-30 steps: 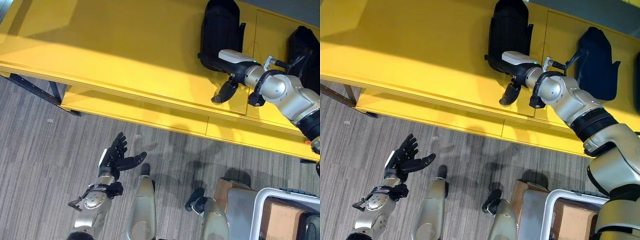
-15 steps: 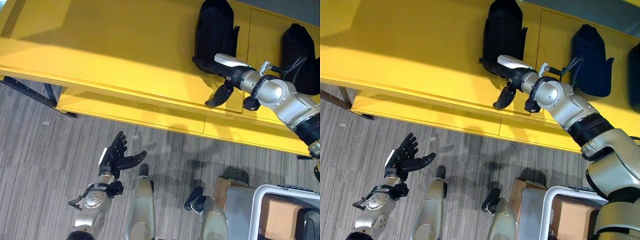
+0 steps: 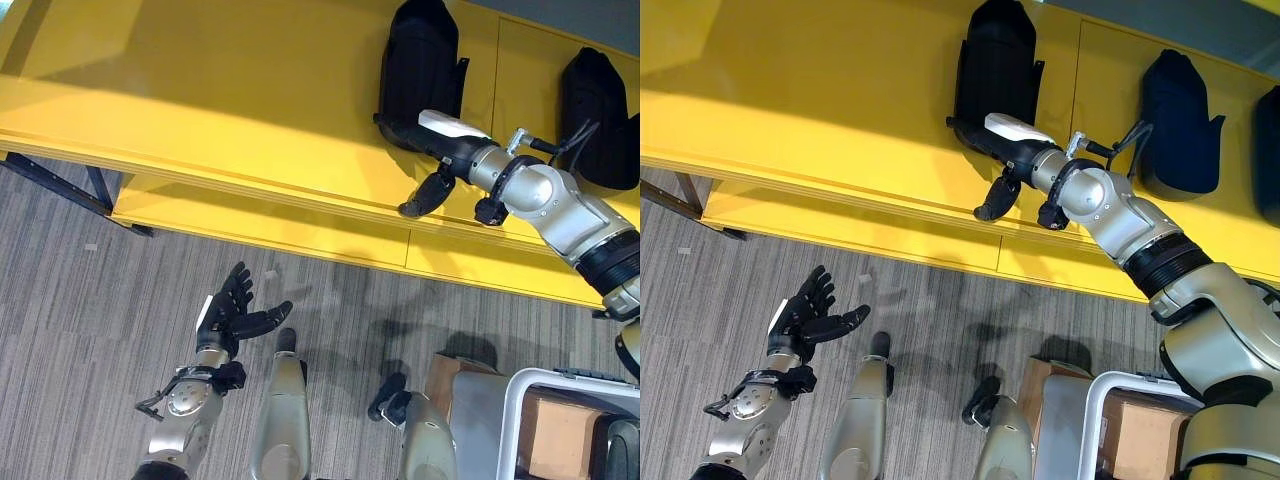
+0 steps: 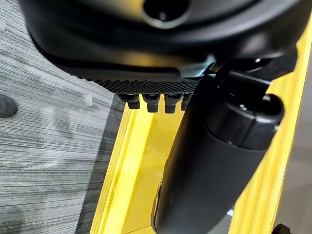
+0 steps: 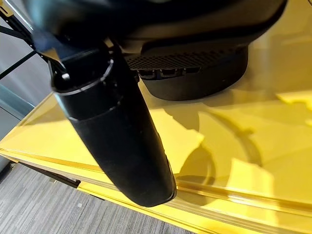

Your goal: Move parts from the plastic box to the shelf.

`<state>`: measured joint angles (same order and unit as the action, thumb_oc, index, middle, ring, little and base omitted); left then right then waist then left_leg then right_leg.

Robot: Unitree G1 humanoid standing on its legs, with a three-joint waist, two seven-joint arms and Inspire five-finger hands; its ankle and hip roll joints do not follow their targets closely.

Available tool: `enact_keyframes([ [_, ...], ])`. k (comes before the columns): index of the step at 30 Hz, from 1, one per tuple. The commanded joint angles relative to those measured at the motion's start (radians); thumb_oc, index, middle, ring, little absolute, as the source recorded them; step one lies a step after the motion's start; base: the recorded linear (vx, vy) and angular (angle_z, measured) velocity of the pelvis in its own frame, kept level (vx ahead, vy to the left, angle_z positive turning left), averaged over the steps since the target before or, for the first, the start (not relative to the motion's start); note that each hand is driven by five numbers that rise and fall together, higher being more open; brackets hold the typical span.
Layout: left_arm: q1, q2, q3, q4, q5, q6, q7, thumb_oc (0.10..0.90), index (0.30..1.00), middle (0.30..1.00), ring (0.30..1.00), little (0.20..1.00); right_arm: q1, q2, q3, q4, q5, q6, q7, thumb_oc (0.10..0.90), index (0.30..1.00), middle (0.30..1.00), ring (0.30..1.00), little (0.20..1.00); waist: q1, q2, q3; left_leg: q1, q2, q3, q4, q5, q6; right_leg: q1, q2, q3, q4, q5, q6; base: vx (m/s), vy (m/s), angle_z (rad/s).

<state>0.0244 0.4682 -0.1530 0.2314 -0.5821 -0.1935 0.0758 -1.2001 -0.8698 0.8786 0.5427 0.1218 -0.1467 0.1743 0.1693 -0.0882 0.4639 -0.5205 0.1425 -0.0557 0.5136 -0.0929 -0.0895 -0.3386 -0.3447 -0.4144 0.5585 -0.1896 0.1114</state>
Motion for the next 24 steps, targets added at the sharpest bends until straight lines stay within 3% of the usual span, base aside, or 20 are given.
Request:
enact_keyframes([
  [1,-0.004,0.024,0.026,-0.126,0.017,-0.063,-0.005,0.9,1.0,1.0,1.0,1.0,-0.008,-0.001,-0.038,-0.033,0.043,-0.026,-0.002,0.9,1.0,1.0,1.0,1.0,0.022,-0.009,-0.029,0.003,0.065,-0.025,0.062,-0.051,-0.035,0.054,-0.007,0.068,-0.023,0.032,0.051,0.0,0.0,0.0],
  [24,0.002,0.022,0.032,-0.13,0.026,-0.058,-0.01,0.9,1.0,1.0,1.0,1.0,0.028,-0.073,-0.074,-0.005,0.016,-0.024,-0.008,0.9,1.0,1.0,1.0,1.0,0.003,-0.011,-0.028,0.002,0.073,-0.017,0.071,-0.058,-0.035,0.043,-0.003,0.081,-0.019,0.034,0.054,0.0,0.0,0.0],
])
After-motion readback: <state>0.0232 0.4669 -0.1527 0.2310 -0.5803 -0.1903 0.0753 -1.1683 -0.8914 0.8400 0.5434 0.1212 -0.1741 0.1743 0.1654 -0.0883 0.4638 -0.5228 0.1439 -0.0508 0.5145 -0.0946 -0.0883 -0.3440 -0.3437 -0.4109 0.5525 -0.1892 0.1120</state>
